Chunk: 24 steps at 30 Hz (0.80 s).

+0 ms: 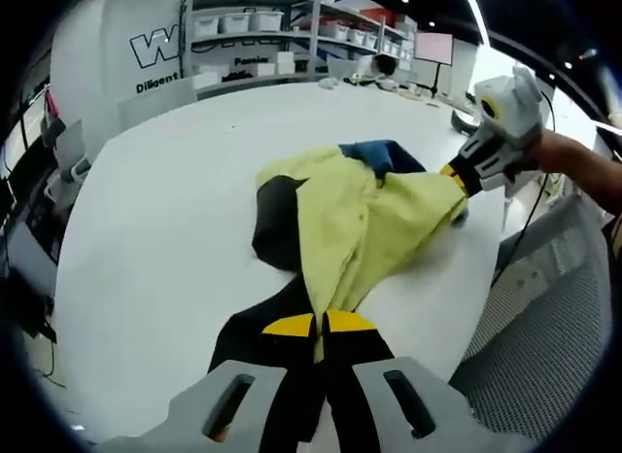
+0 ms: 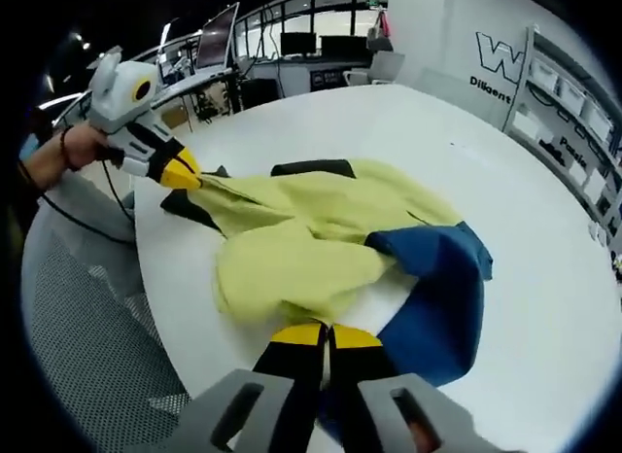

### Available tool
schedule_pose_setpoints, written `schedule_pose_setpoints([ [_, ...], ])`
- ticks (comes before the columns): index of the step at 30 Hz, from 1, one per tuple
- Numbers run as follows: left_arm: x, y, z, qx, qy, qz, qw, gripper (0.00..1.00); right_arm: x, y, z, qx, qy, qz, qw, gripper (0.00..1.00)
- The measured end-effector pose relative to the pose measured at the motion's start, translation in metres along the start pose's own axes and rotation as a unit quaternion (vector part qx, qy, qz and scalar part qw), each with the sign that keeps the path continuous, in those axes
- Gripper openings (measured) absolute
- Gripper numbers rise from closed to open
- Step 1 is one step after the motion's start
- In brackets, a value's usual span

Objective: Fold the garment on the visible template until the final outline fits inside the template.

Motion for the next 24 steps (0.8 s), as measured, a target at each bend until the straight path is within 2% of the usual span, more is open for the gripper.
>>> schedule_pose_setpoints([
  [1, 0.0, -0.001, 0.001, 0.003, -0.003, -0.001, 1.0, 0.0, -0.001, 0.001, 0.002, -0.003, -0.002, -0.006, 1.0, 0.0],
  [3, 0.0, -0.001, 0.001, 0.005, -0.005, -0.001, 1.0, 0.0, 0.0, 0.001, 0.004, -0.036, -0.004, -0.022, 0.9991, 0.0],
  [6, -0.001, -0.001, 0.002, 0.008, -0.01, -0.004, 0.9999, 0.0, -0.001, 0.0, 0.01, -0.048, -0.019, -0.034, 0.9981, 0.0],
  [24, -0.004, -0.009, 0.013, 0.007, -0.05, -0.019, 0.9986, 0.0, -0.015, 0.004, 0.033, -0.06, -0.08, -0.091, 0.9908, 0.0],
])
Point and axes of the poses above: the point that each gripper's makers call its tool centre point, and the gripper's own axes: x roughly forward along the fingers, y roughly to its right, z roughly out of its underside, the point moved 9 cm from there along -x, roughly backward along the fingers, and after that the axes turned 10 degrees about y, right-handed, at the moved point
